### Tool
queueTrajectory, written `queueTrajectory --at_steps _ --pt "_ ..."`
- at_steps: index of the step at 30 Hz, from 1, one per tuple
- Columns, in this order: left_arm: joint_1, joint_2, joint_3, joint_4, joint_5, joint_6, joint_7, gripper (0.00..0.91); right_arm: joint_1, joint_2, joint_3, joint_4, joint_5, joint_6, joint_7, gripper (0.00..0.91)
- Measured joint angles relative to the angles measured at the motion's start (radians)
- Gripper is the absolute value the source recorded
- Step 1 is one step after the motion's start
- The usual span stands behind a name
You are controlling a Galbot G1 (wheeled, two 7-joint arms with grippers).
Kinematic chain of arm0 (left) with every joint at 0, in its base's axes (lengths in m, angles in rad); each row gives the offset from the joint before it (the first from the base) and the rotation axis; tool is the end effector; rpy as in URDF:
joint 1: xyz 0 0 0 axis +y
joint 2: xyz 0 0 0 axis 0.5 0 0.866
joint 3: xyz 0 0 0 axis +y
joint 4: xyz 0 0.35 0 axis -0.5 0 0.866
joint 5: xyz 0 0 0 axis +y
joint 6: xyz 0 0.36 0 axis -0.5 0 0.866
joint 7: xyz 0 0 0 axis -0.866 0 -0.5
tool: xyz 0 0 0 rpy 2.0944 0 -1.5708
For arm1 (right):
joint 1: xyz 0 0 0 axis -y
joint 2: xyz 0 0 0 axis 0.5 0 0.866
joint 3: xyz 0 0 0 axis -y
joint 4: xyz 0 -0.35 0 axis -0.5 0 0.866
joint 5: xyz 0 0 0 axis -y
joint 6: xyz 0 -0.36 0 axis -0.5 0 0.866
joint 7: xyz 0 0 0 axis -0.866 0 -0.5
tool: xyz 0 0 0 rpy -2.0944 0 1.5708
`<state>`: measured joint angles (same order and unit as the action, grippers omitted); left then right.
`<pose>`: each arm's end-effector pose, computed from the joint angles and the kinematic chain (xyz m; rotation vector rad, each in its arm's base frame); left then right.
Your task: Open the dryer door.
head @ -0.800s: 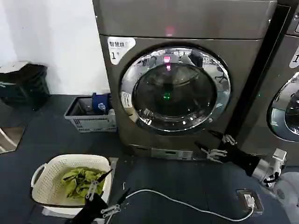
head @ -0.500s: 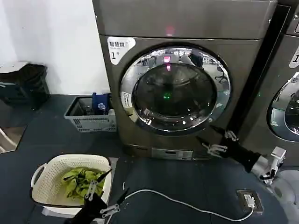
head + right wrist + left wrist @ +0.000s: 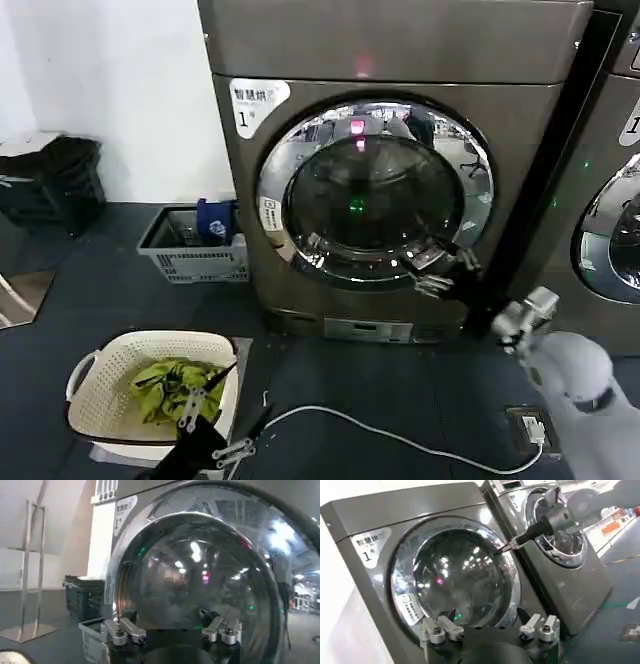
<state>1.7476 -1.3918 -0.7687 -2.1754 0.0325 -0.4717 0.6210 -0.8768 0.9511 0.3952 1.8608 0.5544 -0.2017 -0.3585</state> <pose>0.1357 0.0966 -0.2848 0.8462 2.6716 0.6298 0.3756 -0.1075 -0.1655 -0.9093 2.8761 -0.1778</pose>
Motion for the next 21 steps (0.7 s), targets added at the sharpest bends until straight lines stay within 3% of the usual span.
queueTrajectory --at_steps 12,21 --pt "0.007 -0.027 0.002 -0.004 0.009 -0.001 0.000 0.907 0.161 0.066 -0.168 -0.136 -0.038 0.056 0.102 0.907" --pt "0.010 -0.044 0.003 -0.005 0.016 -0.004 -0.001 0.907 0.255 0.120 -0.261 -0.206 -0.065 0.067 0.143 0.907"
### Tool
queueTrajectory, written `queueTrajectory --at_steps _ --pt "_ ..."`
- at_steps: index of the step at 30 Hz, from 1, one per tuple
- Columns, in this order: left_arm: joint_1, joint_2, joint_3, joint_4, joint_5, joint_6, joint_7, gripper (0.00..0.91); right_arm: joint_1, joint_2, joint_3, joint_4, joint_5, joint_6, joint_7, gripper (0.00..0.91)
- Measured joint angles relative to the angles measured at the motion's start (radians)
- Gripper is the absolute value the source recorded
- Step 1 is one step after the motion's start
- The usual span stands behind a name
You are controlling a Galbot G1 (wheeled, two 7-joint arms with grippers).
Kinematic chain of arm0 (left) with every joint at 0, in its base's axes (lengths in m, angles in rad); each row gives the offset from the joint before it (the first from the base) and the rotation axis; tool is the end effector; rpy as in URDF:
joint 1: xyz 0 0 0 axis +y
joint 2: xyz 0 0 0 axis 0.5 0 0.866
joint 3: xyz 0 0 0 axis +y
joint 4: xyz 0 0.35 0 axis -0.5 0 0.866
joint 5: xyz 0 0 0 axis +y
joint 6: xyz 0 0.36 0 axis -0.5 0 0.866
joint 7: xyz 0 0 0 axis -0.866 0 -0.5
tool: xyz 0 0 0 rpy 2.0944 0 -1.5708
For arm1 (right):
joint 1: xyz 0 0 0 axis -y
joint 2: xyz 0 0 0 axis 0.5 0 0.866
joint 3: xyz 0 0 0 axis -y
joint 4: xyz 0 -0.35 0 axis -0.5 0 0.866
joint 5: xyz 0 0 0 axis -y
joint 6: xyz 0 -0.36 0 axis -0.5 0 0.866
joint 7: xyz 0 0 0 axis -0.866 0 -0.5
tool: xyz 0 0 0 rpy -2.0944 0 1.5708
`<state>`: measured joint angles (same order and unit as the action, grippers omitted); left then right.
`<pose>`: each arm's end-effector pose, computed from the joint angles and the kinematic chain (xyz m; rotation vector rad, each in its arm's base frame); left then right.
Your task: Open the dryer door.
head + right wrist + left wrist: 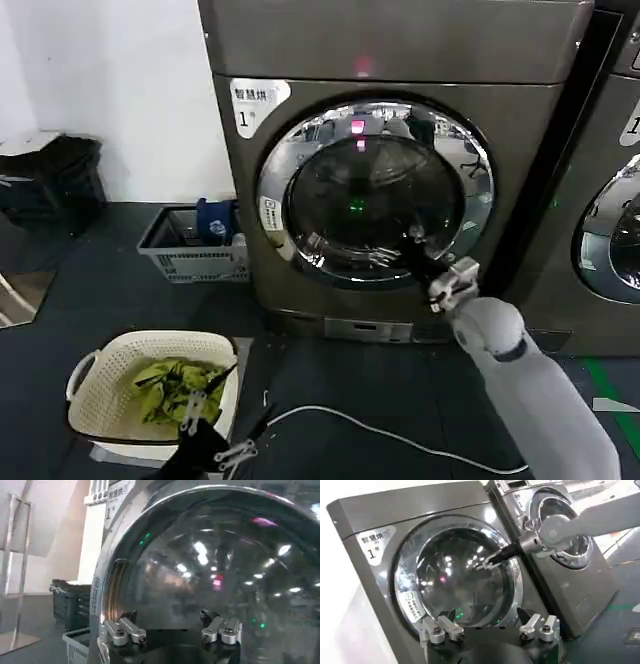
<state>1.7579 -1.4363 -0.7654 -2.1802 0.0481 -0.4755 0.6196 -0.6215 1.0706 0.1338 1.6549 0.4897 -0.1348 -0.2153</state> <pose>0.1303 0.0894 -0.2879 0.8118 2.6908 0.6062 0.4451 -0.0337 -0.1781 -0.8587 2.8472 -0.1754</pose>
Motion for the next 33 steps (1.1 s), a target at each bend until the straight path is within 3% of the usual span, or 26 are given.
queueTrajectory --at_steps 17,33 --pt "0.020 -0.026 0.001 -0.016 0.011 -0.004 -0.002 0.907 0.135 0.112 -0.105 -0.147 -0.065 0.029 0.003 0.907" --pt "0.022 -0.036 -0.002 -0.016 0.019 -0.005 -0.004 0.907 0.183 0.168 -0.150 -0.221 -0.066 0.026 -0.022 0.907"
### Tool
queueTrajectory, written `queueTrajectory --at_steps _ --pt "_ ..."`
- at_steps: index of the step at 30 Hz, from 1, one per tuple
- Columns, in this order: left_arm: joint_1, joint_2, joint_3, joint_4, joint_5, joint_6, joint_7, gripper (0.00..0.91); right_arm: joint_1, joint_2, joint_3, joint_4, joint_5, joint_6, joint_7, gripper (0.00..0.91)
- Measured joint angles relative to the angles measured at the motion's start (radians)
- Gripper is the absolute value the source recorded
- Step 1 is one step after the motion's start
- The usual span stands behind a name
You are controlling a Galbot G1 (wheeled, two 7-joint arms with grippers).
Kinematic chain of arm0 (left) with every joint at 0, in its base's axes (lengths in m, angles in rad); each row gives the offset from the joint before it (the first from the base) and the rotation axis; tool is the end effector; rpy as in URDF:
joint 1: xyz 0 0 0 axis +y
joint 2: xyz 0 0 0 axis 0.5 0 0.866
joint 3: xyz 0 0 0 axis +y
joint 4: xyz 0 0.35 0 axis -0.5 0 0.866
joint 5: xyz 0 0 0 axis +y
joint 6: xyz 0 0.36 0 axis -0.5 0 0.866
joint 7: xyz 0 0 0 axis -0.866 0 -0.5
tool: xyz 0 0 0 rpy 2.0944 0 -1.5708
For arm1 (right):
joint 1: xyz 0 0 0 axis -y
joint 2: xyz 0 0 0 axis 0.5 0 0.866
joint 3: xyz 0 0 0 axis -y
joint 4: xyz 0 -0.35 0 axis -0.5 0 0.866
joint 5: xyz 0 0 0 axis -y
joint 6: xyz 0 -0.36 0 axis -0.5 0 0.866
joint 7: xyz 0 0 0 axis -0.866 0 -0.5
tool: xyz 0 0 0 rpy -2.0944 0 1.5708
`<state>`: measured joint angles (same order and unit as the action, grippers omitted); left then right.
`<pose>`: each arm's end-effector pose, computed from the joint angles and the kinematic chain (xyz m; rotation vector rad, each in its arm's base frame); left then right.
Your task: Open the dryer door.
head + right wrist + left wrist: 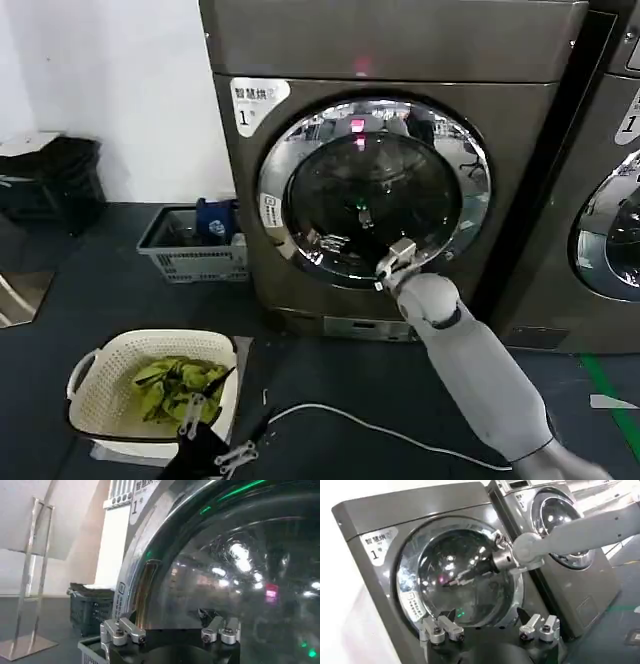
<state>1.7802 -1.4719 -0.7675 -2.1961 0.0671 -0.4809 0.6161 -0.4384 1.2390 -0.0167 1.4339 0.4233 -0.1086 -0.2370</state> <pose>0.1224 0.0839 -0.2873 0.7842 2.7059 0.6025 0.5009 0.0434 -0.1837 -0.9929 2.8123 -0.1910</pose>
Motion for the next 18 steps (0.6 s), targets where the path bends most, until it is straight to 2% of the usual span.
queueTrajectory --at_steps 18 --pt "0.004 -0.013 -0.002 -0.003 0.005 -0.003 -0.001 0.907 0.062 0.034 -0.063 -0.073 0.028 -0.009 -0.073 0.907"
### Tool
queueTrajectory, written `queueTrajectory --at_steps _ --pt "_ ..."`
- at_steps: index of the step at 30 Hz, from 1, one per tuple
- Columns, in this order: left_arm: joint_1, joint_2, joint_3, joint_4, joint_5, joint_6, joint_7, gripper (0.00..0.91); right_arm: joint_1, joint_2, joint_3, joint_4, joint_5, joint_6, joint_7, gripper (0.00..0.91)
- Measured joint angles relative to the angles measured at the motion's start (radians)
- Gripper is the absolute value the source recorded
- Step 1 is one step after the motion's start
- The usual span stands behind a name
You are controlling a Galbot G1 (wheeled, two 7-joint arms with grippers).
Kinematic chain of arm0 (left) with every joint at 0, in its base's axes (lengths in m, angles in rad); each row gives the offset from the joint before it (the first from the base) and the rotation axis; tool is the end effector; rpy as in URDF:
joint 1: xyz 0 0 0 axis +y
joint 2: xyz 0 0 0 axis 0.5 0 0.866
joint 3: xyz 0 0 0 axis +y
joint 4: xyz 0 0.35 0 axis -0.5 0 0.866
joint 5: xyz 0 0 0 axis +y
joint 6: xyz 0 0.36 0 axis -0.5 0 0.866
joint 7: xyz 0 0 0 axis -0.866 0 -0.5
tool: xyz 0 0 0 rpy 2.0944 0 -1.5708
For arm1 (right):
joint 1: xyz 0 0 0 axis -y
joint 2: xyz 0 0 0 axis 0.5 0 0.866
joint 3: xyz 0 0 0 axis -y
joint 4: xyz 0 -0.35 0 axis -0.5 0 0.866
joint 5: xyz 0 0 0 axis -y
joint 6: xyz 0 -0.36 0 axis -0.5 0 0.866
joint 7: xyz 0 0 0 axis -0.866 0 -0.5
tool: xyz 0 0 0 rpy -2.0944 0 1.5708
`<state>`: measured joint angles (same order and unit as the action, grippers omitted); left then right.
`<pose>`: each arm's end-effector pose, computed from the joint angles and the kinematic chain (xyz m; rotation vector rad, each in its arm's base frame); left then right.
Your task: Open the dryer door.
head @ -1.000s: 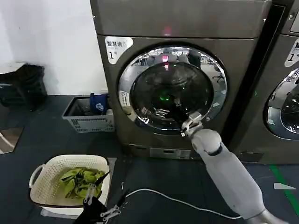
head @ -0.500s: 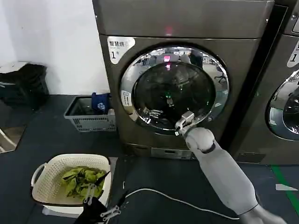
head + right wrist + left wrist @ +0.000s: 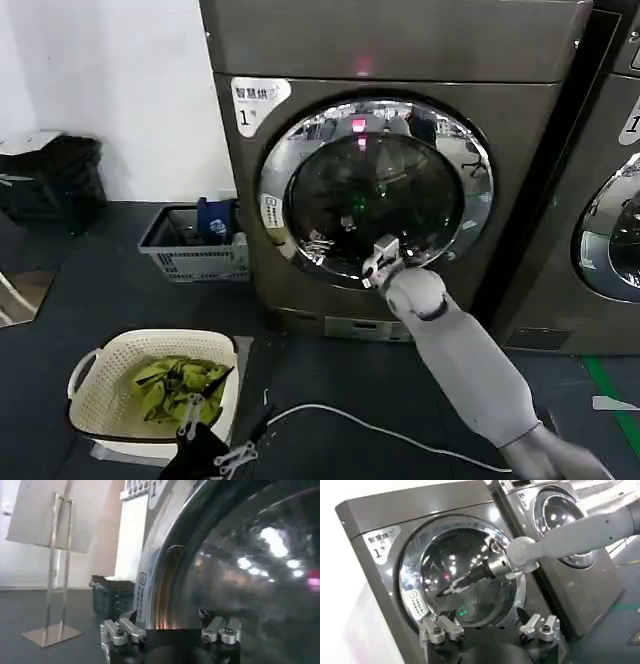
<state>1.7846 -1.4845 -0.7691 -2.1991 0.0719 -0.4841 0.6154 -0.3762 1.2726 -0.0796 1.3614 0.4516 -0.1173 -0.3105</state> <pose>0.1205 0.0825 -0.2875 0.7721 2.7095 0.6003 0.5161 0.0661 -0.1837 -1.1613 2.7893 -0.1895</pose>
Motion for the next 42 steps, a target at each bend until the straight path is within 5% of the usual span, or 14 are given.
queueTrajectory --at_steps 42 --pt "0.016 -0.021 -0.006 -0.005 -0.004 -0.009 -0.004 0.907 0.146 0.154 -0.070 -0.291 -0.037 0.091 -0.149 0.907"
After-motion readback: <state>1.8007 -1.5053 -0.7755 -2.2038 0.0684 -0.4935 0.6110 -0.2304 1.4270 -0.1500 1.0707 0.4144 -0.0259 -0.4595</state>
